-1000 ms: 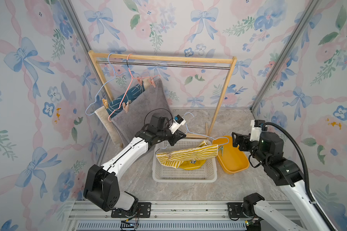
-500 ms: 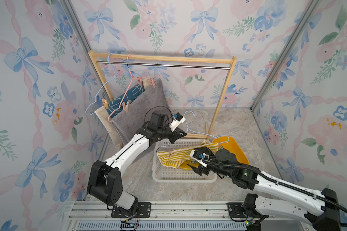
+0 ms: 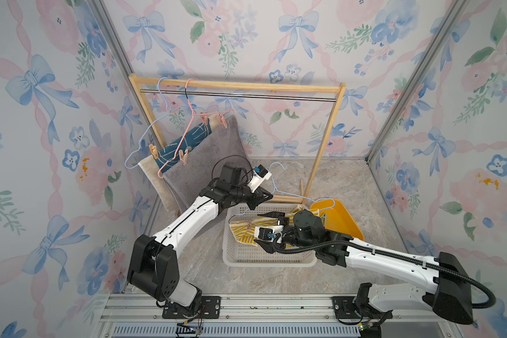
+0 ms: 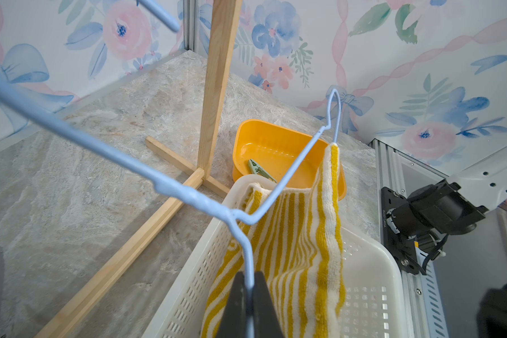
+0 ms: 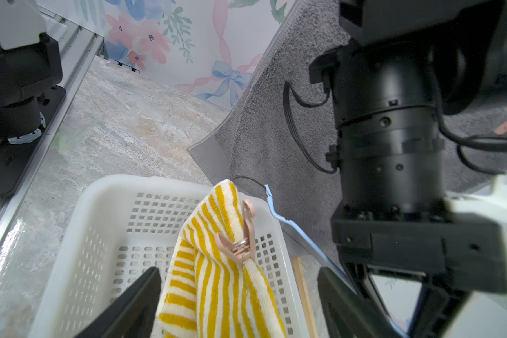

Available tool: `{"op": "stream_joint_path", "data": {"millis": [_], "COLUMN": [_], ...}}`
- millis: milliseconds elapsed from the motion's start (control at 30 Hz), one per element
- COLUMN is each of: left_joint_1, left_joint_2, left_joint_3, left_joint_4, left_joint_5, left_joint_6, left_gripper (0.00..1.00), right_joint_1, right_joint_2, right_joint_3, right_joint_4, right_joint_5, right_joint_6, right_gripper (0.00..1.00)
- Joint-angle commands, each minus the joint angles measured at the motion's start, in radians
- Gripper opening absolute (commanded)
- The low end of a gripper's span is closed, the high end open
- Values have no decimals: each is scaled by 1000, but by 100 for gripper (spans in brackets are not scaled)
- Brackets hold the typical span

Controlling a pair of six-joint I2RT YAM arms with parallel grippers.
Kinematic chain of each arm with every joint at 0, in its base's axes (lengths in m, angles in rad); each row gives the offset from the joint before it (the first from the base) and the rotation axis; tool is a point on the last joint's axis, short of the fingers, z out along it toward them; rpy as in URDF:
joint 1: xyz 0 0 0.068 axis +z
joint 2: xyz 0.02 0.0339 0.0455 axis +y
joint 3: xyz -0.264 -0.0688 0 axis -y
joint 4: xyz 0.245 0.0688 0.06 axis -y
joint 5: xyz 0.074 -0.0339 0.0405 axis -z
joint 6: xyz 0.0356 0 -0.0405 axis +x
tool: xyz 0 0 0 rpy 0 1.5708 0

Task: Remove the clothespins securing towels to the hanger
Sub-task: Remove the clothespin from the hanger.

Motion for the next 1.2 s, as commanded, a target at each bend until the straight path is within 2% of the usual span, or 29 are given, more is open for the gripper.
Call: {"op": "stream_joint_path", "data": {"millis": [0,167,333,467,633,733,800,933,1033,1167], "left_joint_1": [-10,-12,-14,-19,-22,-21,-22,-22,-22,-23], "left_joint_2": [-7,-8,-11,-11,-11,-14,-16,-17,-16,-13], "left_joint_3": [-4,-2,-5,-6,-6,-7,-8,-10,-8,-5], "left_joint_4": [7,6,5,5,4,4,4,4,4,4], "left_joint_5": [1,-2,-5,-10,-9,-12,-12,-13,-13,-11], "left_joint_6": [-15,-16,-14,-12,-11,-11,-11,-9,-9,-9], "left_gripper": [0,0,0,0,0,0,0,0,0,0], "right_joint_1": [8,8,8,8,6,6,6,7,8,6], "right_joint_2": [49,111,158,185,201,209,208,202,211,221], "right_joint_3": [47,73,86,98,103,109,104,99,105,107], "right_joint_4": [30,38,42,58,86,83,84,62,46,45], "right_joint_5": [-66,-104,-91,-69,-53,-41,-20,12,32,34], "right_joint_6": [-60,-81,-116,-130,-145,-161,-183,-237,-268,-277], "right_gripper": [86,84,79,60,45,46,56,63,61,52]}}
